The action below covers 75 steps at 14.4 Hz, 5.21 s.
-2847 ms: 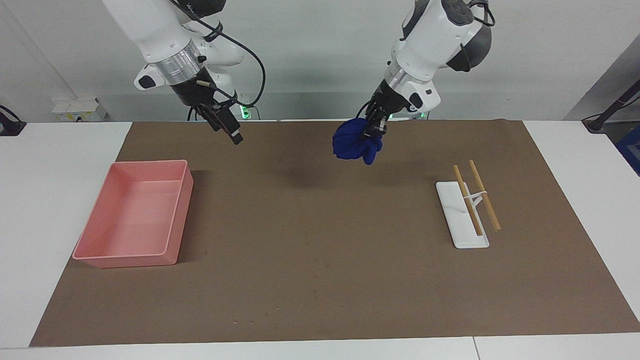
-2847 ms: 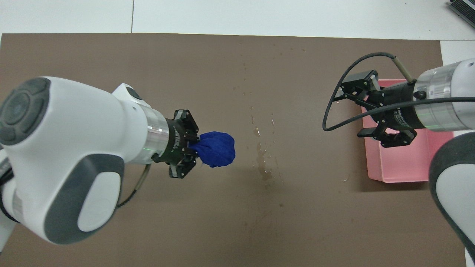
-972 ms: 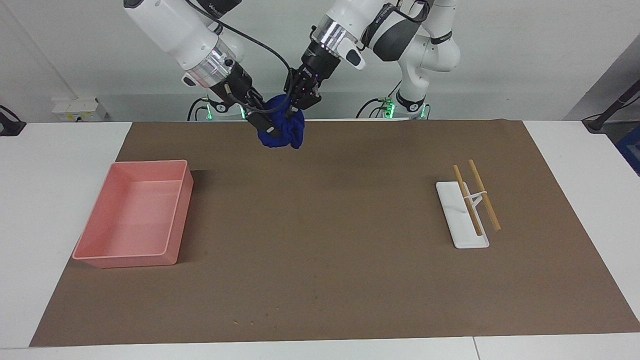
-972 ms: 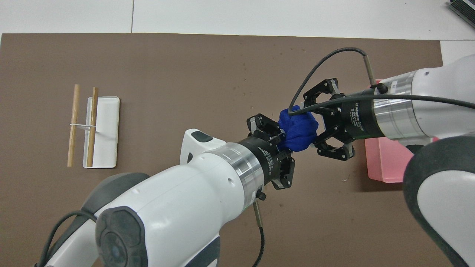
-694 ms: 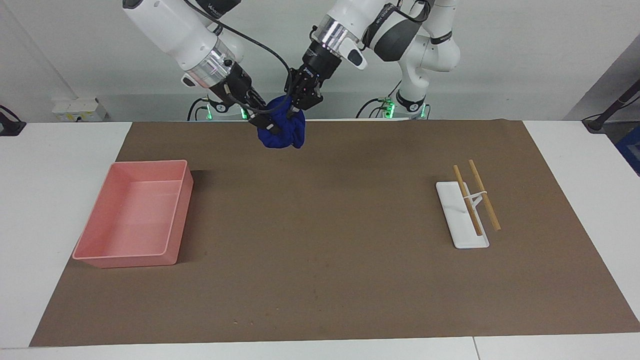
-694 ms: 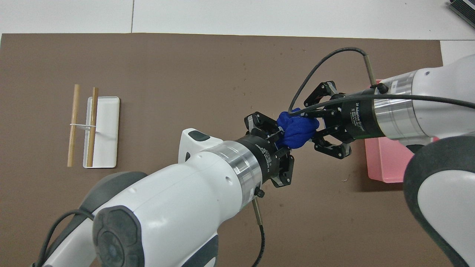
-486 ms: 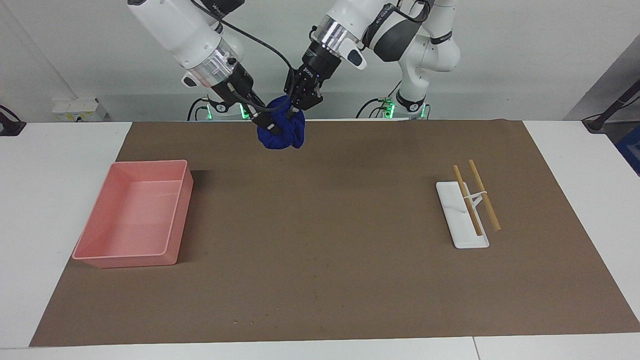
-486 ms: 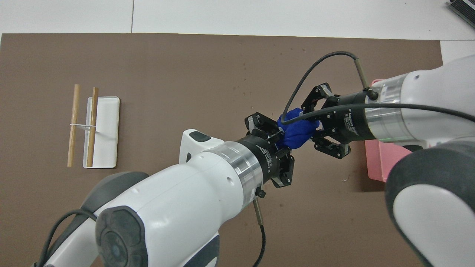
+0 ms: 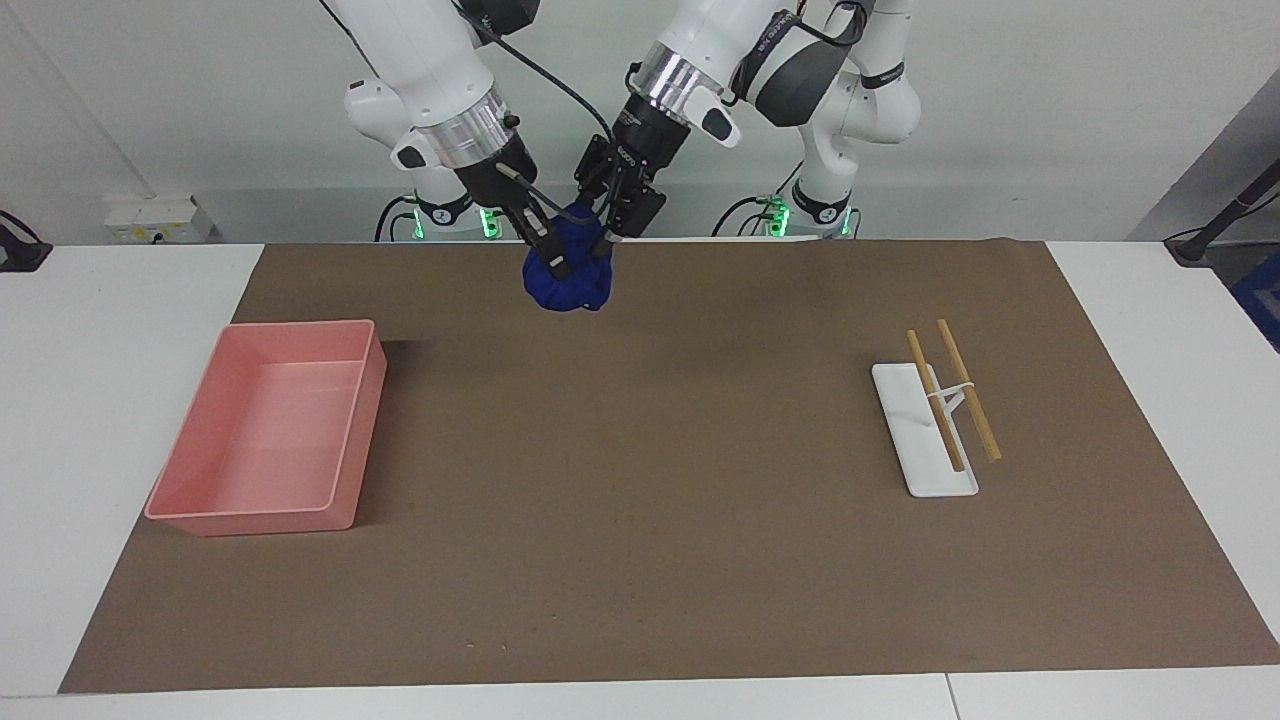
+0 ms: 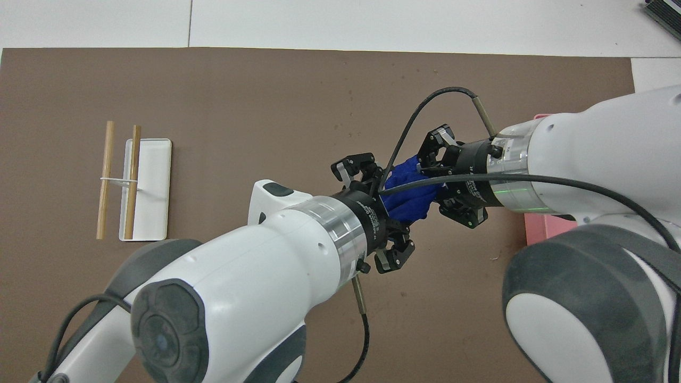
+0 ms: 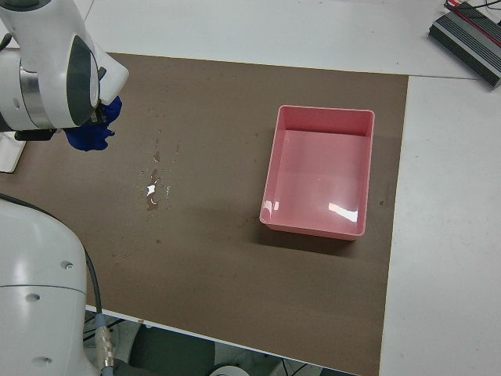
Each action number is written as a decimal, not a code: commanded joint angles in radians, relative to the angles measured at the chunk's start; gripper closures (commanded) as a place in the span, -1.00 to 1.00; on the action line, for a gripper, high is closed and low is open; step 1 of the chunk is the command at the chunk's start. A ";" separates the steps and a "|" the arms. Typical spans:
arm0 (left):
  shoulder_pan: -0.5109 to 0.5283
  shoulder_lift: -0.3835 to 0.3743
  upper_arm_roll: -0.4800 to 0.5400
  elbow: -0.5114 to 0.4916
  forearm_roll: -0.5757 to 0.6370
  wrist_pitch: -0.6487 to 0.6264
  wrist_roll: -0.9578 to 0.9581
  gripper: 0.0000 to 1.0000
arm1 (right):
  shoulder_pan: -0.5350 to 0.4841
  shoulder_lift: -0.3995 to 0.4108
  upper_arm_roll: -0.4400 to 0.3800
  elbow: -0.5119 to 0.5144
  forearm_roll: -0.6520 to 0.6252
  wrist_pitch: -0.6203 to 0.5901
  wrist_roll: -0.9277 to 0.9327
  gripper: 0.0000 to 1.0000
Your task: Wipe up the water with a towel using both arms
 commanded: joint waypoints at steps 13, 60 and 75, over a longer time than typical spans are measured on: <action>0.404 -0.054 0.006 0.009 0.018 -0.435 0.747 -1.00 | -0.031 0.402 0.009 0.109 0.022 0.513 0.035 1.00; 0.463 -0.031 0.273 0.091 0.340 -0.792 2.638 -1.00 | 0.202 0.173 0.009 -0.657 0.295 0.612 -0.027 1.00; 0.418 -0.031 0.325 0.089 0.338 -0.798 2.641 -1.00 | -0.022 0.097 0.001 -0.695 0.202 0.512 -0.343 1.00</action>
